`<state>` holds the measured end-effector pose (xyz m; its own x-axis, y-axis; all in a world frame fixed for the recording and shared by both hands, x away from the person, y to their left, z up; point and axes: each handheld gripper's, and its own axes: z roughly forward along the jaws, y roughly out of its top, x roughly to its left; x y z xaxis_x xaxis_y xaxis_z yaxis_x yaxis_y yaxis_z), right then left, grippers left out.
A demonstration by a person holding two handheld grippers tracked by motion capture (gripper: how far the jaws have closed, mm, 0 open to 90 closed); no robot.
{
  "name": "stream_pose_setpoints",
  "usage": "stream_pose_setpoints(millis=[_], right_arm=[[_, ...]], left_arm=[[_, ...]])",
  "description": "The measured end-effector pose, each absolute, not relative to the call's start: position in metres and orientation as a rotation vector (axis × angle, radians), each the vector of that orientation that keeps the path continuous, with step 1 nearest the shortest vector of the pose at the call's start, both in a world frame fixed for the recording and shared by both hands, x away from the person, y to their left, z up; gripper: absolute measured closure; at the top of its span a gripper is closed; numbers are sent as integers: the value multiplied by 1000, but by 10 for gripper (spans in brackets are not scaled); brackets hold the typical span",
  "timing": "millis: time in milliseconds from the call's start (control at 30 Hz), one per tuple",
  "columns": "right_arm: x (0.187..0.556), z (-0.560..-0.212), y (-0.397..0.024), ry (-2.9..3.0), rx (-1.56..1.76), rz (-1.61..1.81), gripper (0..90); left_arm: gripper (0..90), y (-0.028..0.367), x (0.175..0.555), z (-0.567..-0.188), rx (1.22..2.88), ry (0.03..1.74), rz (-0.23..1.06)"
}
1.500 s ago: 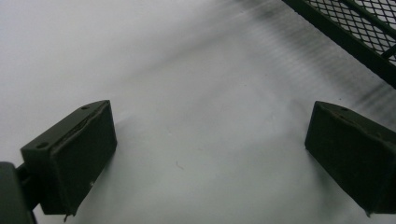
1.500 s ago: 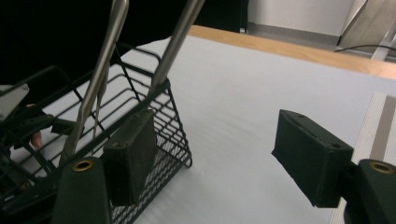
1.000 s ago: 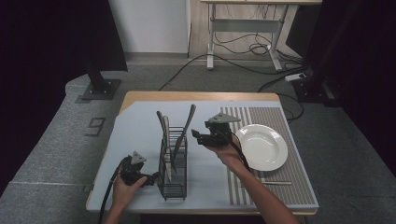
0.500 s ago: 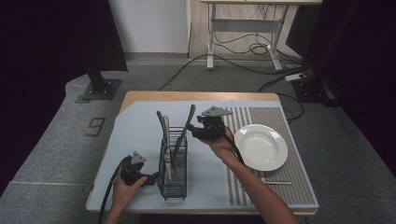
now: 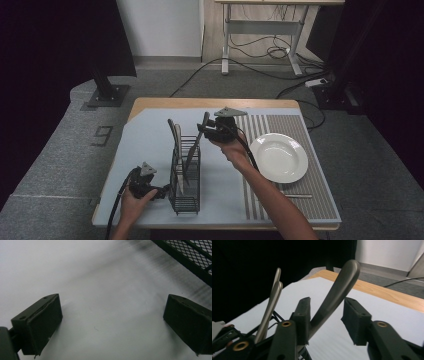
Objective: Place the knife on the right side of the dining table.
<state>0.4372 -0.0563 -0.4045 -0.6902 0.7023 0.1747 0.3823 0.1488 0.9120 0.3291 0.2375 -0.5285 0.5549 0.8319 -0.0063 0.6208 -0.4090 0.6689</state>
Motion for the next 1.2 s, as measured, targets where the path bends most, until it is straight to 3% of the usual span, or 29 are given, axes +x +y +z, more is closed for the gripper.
stream_pose_setpoints(millis=[33,567,933,1200], right_arm=[[437,-404,-56,2151,1029,1568,679],[430,-389,-66,2134,1066,1812,826],[421,-377,-73,2085,960,1870,834],[411,-351,-104,1894,892,2024,835]], left_arm=[[14,237,329,-528,2165,1162,438],[14,238,329,-528,2166,1162,437],[14,238,329,-528,2166,1163,437],[14,237,329,-529,2164,1162,438]])
